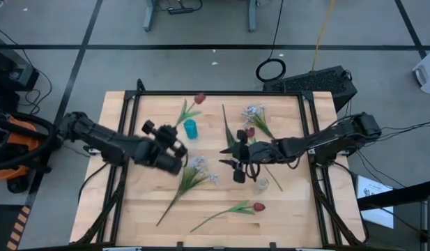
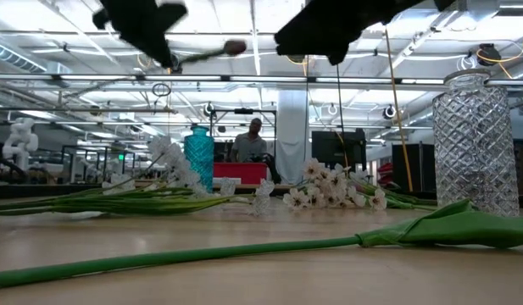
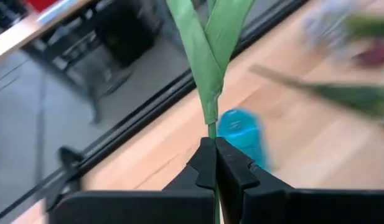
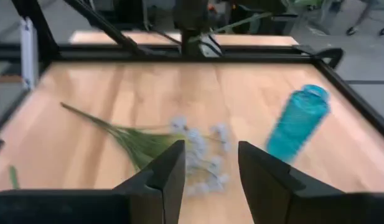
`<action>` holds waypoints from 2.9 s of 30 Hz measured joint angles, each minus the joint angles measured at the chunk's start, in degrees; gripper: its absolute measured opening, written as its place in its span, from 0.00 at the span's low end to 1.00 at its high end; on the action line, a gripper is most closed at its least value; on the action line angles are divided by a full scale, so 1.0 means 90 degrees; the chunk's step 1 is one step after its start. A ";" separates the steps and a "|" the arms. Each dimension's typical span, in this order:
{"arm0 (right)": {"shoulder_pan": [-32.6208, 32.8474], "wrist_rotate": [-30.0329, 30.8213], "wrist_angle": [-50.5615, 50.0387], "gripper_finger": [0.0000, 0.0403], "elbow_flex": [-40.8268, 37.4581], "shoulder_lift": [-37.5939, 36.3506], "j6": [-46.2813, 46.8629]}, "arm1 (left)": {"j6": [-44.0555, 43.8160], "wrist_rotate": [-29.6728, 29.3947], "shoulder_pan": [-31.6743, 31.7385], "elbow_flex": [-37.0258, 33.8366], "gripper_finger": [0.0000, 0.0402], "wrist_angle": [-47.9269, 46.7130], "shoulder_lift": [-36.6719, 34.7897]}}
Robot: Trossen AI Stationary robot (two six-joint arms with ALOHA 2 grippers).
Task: Sort flowers into vase by color
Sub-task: Move the top left red tulip to the top left of the table, then move the middle red tulip to the top left of the table
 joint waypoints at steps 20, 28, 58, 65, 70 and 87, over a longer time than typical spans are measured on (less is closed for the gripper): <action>-0.0072 0.0146 -0.2140 0.35 -0.0002 -0.1505 -0.0644 | 0.5466 0.3045 0.4196 -0.1479 0.00 0.3155 -0.0787; -0.0251 0.0697 -0.2463 0.35 -0.0002 -0.1505 -0.0896 | 0.5992 0.4150 0.5036 -0.2429 0.00 0.4598 -0.0690; -0.0146 0.0811 -0.4942 0.35 -0.0002 -0.1505 0.2417 | 0.6296 0.4843 0.5591 -0.3098 0.09 0.5774 0.0560; -0.0007 0.1122 -0.4900 0.35 -0.0002 -0.1505 0.2556 | 0.6320 0.4842 0.5591 -0.3094 0.22 0.5776 0.0637; -0.0007 0.0962 -0.5000 0.35 -0.0002 -0.1505 0.2621 | 0.6122 0.4839 0.5591 -0.2960 0.29 0.5243 0.0361; -0.0611 0.0085 -0.6356 0.35 -0.0002 -0.1238 0.3577 | 0.4780 0.5262 0.4903 -0.2265 0.31 0.4145 -0.1763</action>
